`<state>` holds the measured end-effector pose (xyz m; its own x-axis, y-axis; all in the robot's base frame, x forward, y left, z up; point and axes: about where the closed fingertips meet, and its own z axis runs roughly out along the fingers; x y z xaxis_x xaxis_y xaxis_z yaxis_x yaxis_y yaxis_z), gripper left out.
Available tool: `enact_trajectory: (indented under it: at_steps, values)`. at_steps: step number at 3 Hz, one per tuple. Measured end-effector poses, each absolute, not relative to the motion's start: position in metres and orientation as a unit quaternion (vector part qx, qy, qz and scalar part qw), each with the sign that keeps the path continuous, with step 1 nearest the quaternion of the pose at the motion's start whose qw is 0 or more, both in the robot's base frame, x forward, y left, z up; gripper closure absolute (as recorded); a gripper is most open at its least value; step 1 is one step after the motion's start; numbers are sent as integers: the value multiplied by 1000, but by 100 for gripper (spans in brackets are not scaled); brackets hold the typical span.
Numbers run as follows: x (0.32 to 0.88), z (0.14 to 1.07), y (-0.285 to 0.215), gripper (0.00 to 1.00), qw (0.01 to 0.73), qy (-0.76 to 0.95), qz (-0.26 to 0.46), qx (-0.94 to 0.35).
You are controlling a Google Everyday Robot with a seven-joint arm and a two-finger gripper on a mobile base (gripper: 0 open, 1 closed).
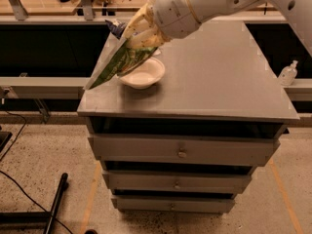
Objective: Place green jalapeno chip bag into paper bowl
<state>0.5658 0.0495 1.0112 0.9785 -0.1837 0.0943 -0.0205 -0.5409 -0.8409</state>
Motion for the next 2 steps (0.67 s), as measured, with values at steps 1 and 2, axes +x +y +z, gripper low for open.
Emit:
enact_trajectory:
  at_steps: [1, 2]
  values:
    - [577, 1008, 48, 100, 480, 71, -79, -871]
    - [593, 1011, 42, 100, 490, 87, -77, -864]
